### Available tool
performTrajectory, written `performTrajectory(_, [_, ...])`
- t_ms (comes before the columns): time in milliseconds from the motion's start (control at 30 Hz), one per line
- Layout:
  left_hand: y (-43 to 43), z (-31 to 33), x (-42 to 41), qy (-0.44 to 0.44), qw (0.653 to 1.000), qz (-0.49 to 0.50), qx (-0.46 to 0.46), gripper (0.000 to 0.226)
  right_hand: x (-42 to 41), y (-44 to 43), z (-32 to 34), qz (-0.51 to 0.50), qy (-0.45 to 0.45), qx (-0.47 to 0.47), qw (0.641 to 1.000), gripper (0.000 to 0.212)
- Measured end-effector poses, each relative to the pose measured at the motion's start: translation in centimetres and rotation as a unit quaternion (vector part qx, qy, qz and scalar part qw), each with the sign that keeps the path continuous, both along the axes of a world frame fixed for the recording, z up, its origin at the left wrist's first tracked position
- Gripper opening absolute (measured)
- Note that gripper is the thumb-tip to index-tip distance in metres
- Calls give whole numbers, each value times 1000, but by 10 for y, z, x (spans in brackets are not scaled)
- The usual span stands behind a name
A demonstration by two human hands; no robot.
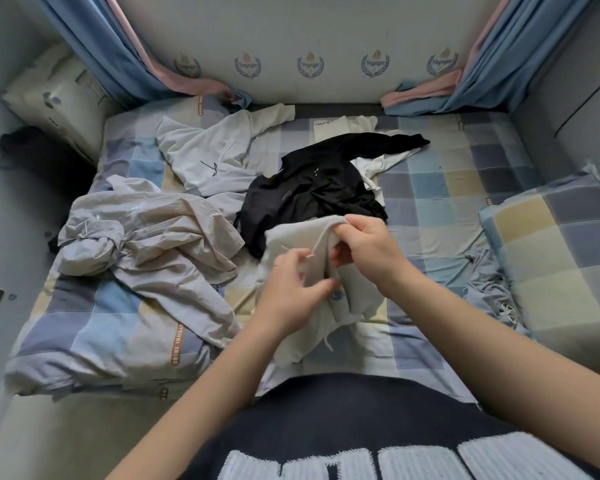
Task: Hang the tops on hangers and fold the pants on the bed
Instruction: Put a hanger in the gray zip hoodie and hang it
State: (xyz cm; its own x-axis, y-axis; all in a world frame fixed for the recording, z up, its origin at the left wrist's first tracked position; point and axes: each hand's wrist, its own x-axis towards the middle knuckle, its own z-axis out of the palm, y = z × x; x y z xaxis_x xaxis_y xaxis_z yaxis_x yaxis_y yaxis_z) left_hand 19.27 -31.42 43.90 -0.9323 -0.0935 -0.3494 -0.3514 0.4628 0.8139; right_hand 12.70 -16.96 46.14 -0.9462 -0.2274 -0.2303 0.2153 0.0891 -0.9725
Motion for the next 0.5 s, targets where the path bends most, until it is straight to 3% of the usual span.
performTrajectory(67, [14, -7, 1, 2, 1000, -15, 4, 52, 0, -5, 19, 3, 7, -29, 1000, 27])
performTrajectory(200, [16, -14, -13, 89, 990, 22, -103, 55, -4, -3, 47, 37, 1, -99, 994, 37])
performTrajectory(333, [15, -10, -28, 143, 989, 39, -9, 22, -13, 8, 51, 29, -9, -142, 989, 30])
performTrajectory(433, [14, -12, -34, 115, 983, 95, 107, 11, -14, 22, 29, 14, 7, -103, 995, 15])
performTrajectory(500, [13, -15, -35, 88, 967, 154, 181, 10, -4, 36, 4, 18, 22, -32, 999, 29])
